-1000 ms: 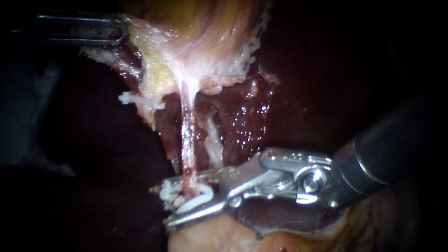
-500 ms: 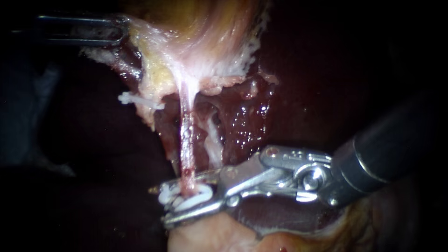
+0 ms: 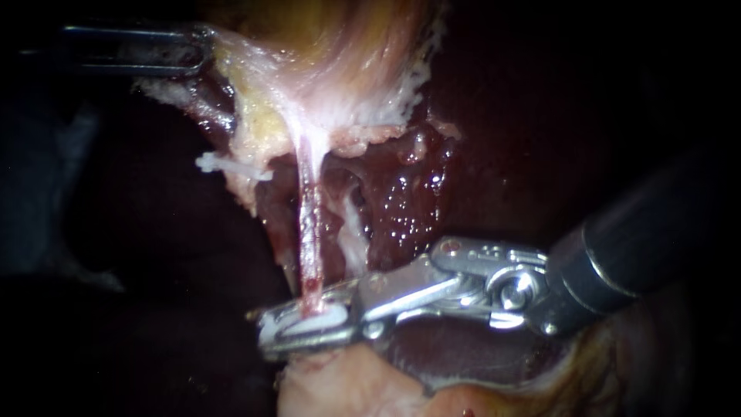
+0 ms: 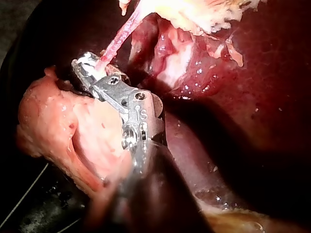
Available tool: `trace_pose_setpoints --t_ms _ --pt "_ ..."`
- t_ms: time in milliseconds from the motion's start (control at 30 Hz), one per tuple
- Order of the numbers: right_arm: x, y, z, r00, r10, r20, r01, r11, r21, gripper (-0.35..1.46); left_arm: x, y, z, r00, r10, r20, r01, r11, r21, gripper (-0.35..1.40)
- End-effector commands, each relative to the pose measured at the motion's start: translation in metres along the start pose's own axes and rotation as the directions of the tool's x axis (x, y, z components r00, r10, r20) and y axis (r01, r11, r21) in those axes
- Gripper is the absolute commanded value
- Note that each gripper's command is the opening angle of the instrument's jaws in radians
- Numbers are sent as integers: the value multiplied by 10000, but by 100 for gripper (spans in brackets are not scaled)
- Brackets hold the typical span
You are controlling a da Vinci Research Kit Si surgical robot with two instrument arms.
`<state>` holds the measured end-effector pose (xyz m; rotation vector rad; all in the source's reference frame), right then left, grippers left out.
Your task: Clipping first clip right tube
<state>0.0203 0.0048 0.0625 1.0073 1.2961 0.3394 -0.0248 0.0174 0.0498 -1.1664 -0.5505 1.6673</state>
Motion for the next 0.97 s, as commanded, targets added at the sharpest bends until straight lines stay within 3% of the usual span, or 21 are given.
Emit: trace_pose_setpoints --t_ms 33,133,967 --pt "0 0 0 10000 -7 4 7 10000 10 -22 0 0 0 10000 1 1 -1 10000 2 -35" --pt "-1 1 -1 10000 -11 -3 11 10000 -16 -35 0 0 0 10000 1 1 -1 10000 2 -35" --pt "-8 7 -10 10000 82 14 -82 10000 16 -35 0 -2 0 10000 2 2 -2 10000 0 -35"
